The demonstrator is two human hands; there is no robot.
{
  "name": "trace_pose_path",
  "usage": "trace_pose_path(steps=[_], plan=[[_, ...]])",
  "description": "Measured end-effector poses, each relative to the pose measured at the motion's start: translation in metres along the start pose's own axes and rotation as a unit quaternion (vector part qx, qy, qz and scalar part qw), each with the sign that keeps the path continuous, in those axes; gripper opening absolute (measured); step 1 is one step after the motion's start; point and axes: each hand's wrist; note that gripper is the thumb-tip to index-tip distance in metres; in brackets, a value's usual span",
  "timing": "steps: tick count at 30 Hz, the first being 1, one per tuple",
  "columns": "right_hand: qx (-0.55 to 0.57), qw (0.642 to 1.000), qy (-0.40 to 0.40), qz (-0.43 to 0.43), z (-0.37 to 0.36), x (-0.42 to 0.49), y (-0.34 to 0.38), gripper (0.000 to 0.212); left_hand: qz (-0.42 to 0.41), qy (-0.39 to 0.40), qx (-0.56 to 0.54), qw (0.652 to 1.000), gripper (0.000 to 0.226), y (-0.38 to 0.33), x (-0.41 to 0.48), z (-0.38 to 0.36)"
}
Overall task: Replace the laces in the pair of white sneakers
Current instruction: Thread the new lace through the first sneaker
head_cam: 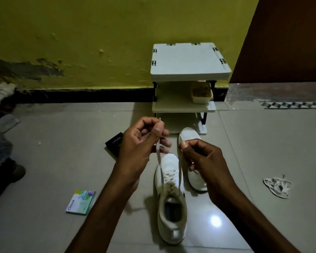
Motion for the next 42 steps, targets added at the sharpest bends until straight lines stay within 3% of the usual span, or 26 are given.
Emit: trace_pose_path(steps=[2, 5, 8, 10, 15, 19, 26, 31, 34, 38, 42], plan=[[-0.06, 0.998, -0.01, 0.003, 0.004, 0.0, -0.012, 0.014, -0.014, 0.001, 0.123, 0.992, 0.01, 0.016, 0.0, 0.007], [-0.172, 0.985, -0.01, -0.006, 0.007, 0.0, -0.041, 0.013, -0.093, 0.012, 0.435, 0.895, 0.015, 0.05, -0.003, 0.015], [-0.311, 0.95, -0.005, 0.008, 0.01, -0.002, -0.077, 0.008, -0.082, 0.067, 0.563, 0.82, 0.024, 0.084, -0.012, 0.02], [-0.371, 0.928, 0.003, 0.031, 0.011, -0.006, -0.092, 0.007, -0.052, 0.116, 0.6, 0.79, 0.024, 0.108, -0.017, 0.023], [-0.436, 0.898, 0.037, 0.051, 0.008, -0.014, -0.104, 0.013, -0.007, 0.115, 0.548, 0.829, 0.018, 0.14, -0.024, 0.024], [-0.412, 0.91, 0.028, 0.039, 0.004, -0.019, -0.106, 0.023, -0.019, 0.104, 0.457, 0.883, 0.009, 0.15, -0.024, 0.03], [-0.409, 0.912, -0.021, 0.015, -0.001, -0.023, -0.113, 0.014, -0.046, 0.121, 0.403, 0.906, 0.013, 0.151, -0.02, 0.03], [-0.342, 0.932, -0.064, -0.103, 0.005, -0.018, -0.125, 0.025, -0.066, 0.13, 0.422, 0.895, 0.01, 0.155, -0.019, 0.024], [-0.326, 0.934, -0.069, -0.128, 0.007, -0.02, -0.127, 0.033, -0.071, 0.153, 0.452, 0.876, 0.01, 0.152, -0.016, 0.023], [-0.417, 0.905, -0.066, -0.042, 0.006, -0.029, -0.12, 0.044, -0.101, 0.181, 0.475, 0.855, 0.009, 0.145, -0.014, 0.022], [-0.466, 0.885, 0.004, 0.022, 0.001, -0.033, -0.111, 0.032, -0.11, 0.21, 0.505, 0.83, 0.014, 0.142, -0.014, 0.018]])
Point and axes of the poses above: each hand's wrist, its own x-axis towards the middle knuckle, its own z-axis out of the back of the hand, y = z × x, and after that the axes turned 6 degrees about -y, right-handed
